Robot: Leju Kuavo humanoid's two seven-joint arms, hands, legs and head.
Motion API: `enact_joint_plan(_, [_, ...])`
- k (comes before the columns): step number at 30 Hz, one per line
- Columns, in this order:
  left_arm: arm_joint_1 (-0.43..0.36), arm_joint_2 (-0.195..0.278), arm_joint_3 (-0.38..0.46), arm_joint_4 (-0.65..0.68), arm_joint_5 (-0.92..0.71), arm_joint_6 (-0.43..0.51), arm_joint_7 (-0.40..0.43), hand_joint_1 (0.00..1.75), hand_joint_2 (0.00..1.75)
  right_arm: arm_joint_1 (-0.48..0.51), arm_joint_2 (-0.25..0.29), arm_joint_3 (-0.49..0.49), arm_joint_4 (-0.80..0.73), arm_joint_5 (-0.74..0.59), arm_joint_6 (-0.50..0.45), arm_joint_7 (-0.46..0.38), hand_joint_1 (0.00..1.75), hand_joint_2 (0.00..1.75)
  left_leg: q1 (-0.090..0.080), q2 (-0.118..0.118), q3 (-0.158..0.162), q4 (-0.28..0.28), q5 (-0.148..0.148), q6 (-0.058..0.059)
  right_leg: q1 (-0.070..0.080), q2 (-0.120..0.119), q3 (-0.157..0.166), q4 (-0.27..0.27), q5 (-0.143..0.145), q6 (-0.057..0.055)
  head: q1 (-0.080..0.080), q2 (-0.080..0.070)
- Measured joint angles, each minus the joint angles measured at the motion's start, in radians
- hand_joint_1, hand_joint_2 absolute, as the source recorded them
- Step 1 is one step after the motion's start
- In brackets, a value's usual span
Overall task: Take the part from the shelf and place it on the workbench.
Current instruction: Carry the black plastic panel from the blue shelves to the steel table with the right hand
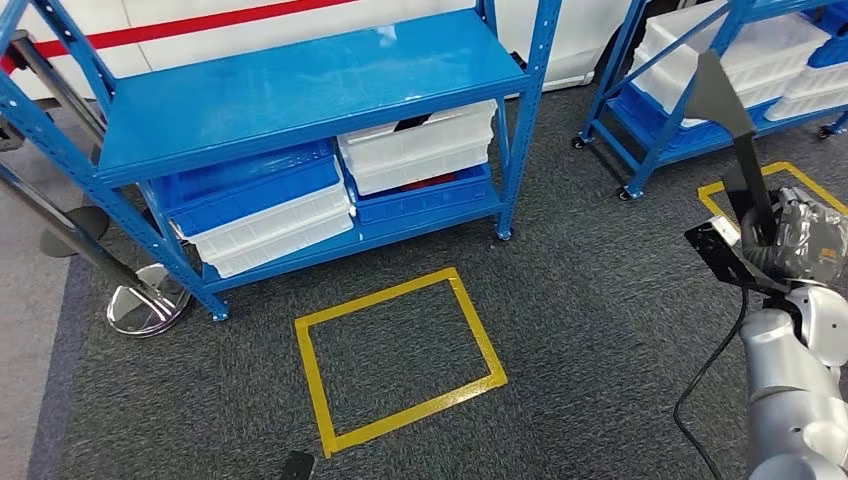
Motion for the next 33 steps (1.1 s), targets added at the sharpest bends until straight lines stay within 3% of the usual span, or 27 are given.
enact_joint_plan(1, [0.0, 0.0, 0.0, 0.0, 0.0, 0.0, 0.0, 0.0, 1.75, 0.009, 0.0, -0.006, -0.006, 0.008, 0.0, -0.001, 1.75, 1.75, 0.0, -0.002, 0.005, -0.007, 0.014, 0.004, 0.002, 0.014, 0.0, 0.0, 0.001, 0.0, 0.0, 0.0])
enact_joint_plan(3, [-0.001, 0.0, 0.0, 0.0, 0.0, 0.0, 0.0, 0.0, 1.75, 0.021, 0.002, -0.016, -0.02, 0.021, 0.0, -0.002, 1.75, 1.75, -0.001, -0.02, 0.059, -0.121, 0.08, 0.016, 0.004, 0.043, 0.0, 0.001, 0.004, 0.003, 0.0, 0.0])
enact_joint_plan(5, [-0.003, 0.0, 0.0, 0.0, 0.0, -0.001, -0.001, 0.0, 1.75, 0.022, 0.003, -0.022, -0.031, 0.025, 0.0, -0.002, 1.75, 1.75, 0.0, -0.069, 0.113, -0.235, 0.122, 0.028, 0.004, 0.069, -0.004, 0.001, 0.009, 0.012, 0.0, 0.0])
enact_joint_plan(6, [-0.004, -0.001, 0.0, 0.0, 0.0, -0.002, -0.001, 0.0, 1.75, 0.022, 0.003, -0.027, -0.036, 0.025, 0.0, -0.002, 1.75, 1.75, -0.001, -0.087, 0.125, -0.264, 0.128, 0.031, 0.001, 0.081, -0.008, 0.0, 0.014, 0.018, 0.0, 0.0])
enact_joint_plan(7, [-0.005, -0.001, 0.0, 0.0, 0.0, -0.002, -0.001, 0.0, 1.75, 0.023, 0.002, -0.032, -0.04, 0.024, 0.0, -0.002, 1.75, 1.75, -0.002, -0.092, 0.128, -0.271, 0.127, 0.033, -0.002, 0.094, -0.012, -0.003, 0.019, 0.027, 0.0, 0.0])
enact_joint_plan(8, [-0.006, -0.002, -0.001, 0.0, 0.0, -0.002, -0.002, 0.0, 1.75, 0.027, 0.0, -0.037, -0.043, 0.022, 0.0, -0.004, 1.75, 1.75, -0.004, -0.082, 0.131, -0.278, 0.132, 0.035, -0.005, 0.108, -0.015, -0.008, 0.026, 0.037, 0.0, 0.0])
enact_joint_plan(9, [-0.007, -0.002, -0.001, 0.0, 0.0, -0.002, -0.001, 0.0, 1.75, 0.034, -0.004, -0.042, -0.047, 0.019, 0.0, -0.006, 1.75, 1.75, -0.003, -0.068, 0.133, -0.286, 0.138, 0.039, -0.007, 0.105, -0.017, -0.01, 0.028, 0.043, 0.0, 0.0])
enact_joint_plan(11, [-0.01, -0.004, -0.002, 0.0, 0.0, -0.005, -0.001, 0.0, 1.75, 0.043, -0.017, -0.051, -0.053, 0.009, -0.001, -0.011, 1.75, 1.75, -0.002, -0.041, 0.136, -0.303, 0.153, 0.05, -0.002, 0.056, -0.037, 0.024, 0.002, 0.049, 0.0, 0.0])
enact_joint_plan(13, [-0.011, -0.006, -0.004, 0.0, -0.001, -0.01, 0.001, 0.0, 1.75, 0.047, -0.027, -0.06, -0.057, -0.009, 0.0, -0.022, 1.75, 1.75, -0.005, -0.014, 0.134, -0.31, 0.159, 0.058, 0.002, -0.008, -0.085, 0.134, -0.061, 0.051, 0.0, 0.0])
enact_joint_plan(15, [-0.01, -0.006, -0.01, 0.0, -0.001, -0.015, 0.005, 0.0, 1.75, 0.06, -0.036, -0.069, -0.059, -0.029, 0.0, -0.037, 1.75, 1.75, -0.009, 0.014, 0.13, -0.308, 0.158, 0.06, 0.001, -0.029, -0.125, 0.237, -0.102, 0.055, 0.0, 0.0])
enact_joint_plan(16, [-0.011, -0.006, -0.013, 0.0, -0.001, -0.017, 0.008, 0.0, 1.75, 0.069, -0.044, -0.074, -0.059, -0.037, 0.0, -0.044, 1.75, 1.75, -0.01, 0.028, 0.128, -0.306, 0.157, 0.06, -0.001, -0.034, -0.123, 0.243, -0.098, 0.057, 0.0, 0.0])
enact_joint_plan(18, [-0.013, -0.006, -0.017, 0.0, -0.001, -0.021, 0.012, 0.0, 1.75, 0.082, -0.061, -0.082, -0.063, -0.047, 0.0, -0.054, 1.75, 1.75, -0.011, 0.053, 0.125, -0.299, 0.152, 0.057, -0.001, -0.054, -0.06, 0.148, -0.052, 0.059, 0.0, 0.0])
enact_joint_plan(20, [-0.016, -0.006, -0.019, 0.0, 0.0, -0.022, 0.018, 0.0, 1.75, 0.086, -0.073, -0.086, -0.069, -0.048, 0.0, -0.055, 1.75, 1.75, -0.016, 0.077, 0.123, -0.291, 0.144, 0.05, 0.007, -0.094, 0.008, 0.033, -0.022, 0.049, 0.0, 0.0])
enact_joint_plan(22, [-0.02, -0.005, -0.019, 0.0, -0.001, -0.02, 0.026, 0.0, 1.75, 0.088, -0.08, -0.087, -0.077, -0.032, 0.0, -0.046, 1.75, 1.75, -0.022, 0.099, 0.125, -0.288, 0.137, 0.041, 0.016, -0.104, 0.023, -0.003, -0.022, 0.032, 0.0, 0.0])
enact_joint_plan(24, [-0.026, -0.004, -0.021, 0.0, -0.005, -0.013, 0.036, 0.0, 1.75, 0.092, -0.085, -0.087, -0.087, -0.002, 0.0, -0.03, 1.75, 1.75, -0.024, 0.117, 0.128, -0.288, 0.13, 0.032, 0.013, -0.077, 0.019, -0.007, -0.017, 0.02, 0.0, 0.0])
enact_joint_plan(26, [-0.032, -0.004, -0.024, 0.0, -0.015, 0.001, 0.046, 0.0, 1.75, 0.092, -0.087, -0.087, -0.101, 0.03, 0.0, -0.012, 1.75, 1.75, -0.019, 0.084, 0.118, -0.254, 0.101, 0.023, 0.008, -0.055, 0.019, -0.01, -0.013, 0.009, 0.0, 0.0])
enact_joint_plan(28, [-0.034, -0.003, -0.028, 0.0, -0.029, 0.025, 0.06, 0.0, 1.75, 0.09, -0.083, -0.085, -0.115, 0.058, 0.0, 0.003, 1.75, 1.75, -0.012, 0.025, 0.074, -0.145, 0.039, 0.016, 0.005, -0.035, 0.018, -0.012, -0.01, 0.001, 0.0, 0.0])
enact_joint_plan(30, [-0.031, 0.0, -0.036, 0.0, -0.043, 0.058, 0.084, 0.0, 1.75, 0.094, -0.079, -0.082, -0.129, 0.08, 0.0, 0.013, 1.75, 1.75, -0.01, 0.003, 0.018, -0.023, -0.008, 0.015, 0.006, -0.01, 0.017, -0.012, -0.01, -0.001, 0.0, 0.0])
enact_joint_plan(31, [-0.029, 0.003, -0.041, 0.001, -0.049, 0.073, 0.099, 0.0, 1.75, 0.097, -0.078, -0.08, -0.137, 0.087, 0.0, 0.015, 1.75, 1.75, -0.01, 0.0, 0.006, 0.0, -0.006, 0.015, 0.007, 0.003, 0.017, -0.011, -0.01, -0.001, 0.0, 0.0])
enact_joint_plan(32, [-0.027, 0.006, -0.046, 0.001, -0.054, 0.086, 0.114, 0.0, 1.75, 0.1, -0.078, -0.077, -0.147, 0.092, 0.0, 0.016, 1.75, 1.75, -0.01, -0.003, 0.012, -0.019, 0.016, 0.017, 0.007, 0.018, 0.017, -0.01, -0.009, 0.0, 0.0, 0.0])
enact_joint_plan(33, [-0.025, 0.009, -0.049, 0.001, -0.057, 0.096, 0.126, 0.0, 1.75, 0.103, -0.078, -0.074, -0.157, 0.095, 0.0, 0.016, 1.75, 1.75, -0.01, -0.011, 0.035, -0.074, 0.054, 0.021, 0.007, 0.032, 0.018, -0.009, -0.009, 0.0, 0.0, 0.0])
